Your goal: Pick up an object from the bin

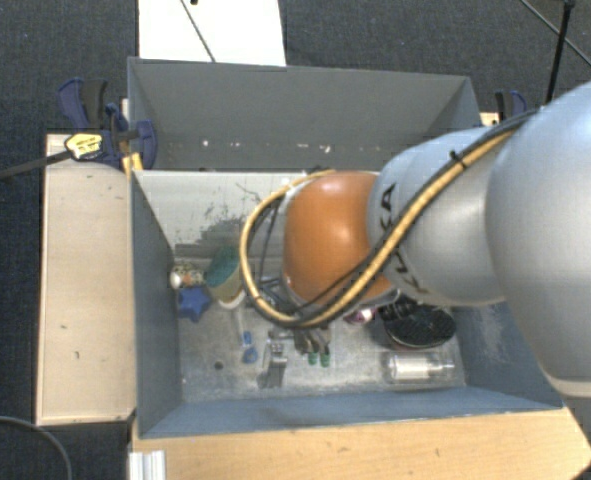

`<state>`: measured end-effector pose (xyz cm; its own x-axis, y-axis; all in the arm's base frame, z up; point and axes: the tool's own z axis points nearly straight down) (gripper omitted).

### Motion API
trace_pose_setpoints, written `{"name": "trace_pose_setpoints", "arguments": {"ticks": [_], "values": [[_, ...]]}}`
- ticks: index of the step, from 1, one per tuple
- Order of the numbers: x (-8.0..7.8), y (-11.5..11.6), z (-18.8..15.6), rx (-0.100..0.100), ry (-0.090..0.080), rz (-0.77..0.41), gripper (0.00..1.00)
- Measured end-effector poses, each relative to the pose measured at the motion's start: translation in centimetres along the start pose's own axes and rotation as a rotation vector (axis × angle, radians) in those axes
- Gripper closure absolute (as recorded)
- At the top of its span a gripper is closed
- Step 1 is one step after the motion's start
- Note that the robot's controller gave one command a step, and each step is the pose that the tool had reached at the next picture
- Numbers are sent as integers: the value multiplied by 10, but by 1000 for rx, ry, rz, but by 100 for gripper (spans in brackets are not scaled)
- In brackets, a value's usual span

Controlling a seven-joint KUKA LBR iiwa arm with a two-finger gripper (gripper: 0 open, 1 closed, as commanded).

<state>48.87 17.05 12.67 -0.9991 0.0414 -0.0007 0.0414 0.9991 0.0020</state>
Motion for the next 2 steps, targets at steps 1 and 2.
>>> {"name": "trace_pose_setpoints", "arguments": {"ticks": [1, 2], "values": [[-27, -5, 56, 2, 1, -535, 0], [-24, 18, 56, 0, -4, -967, 0]]}}
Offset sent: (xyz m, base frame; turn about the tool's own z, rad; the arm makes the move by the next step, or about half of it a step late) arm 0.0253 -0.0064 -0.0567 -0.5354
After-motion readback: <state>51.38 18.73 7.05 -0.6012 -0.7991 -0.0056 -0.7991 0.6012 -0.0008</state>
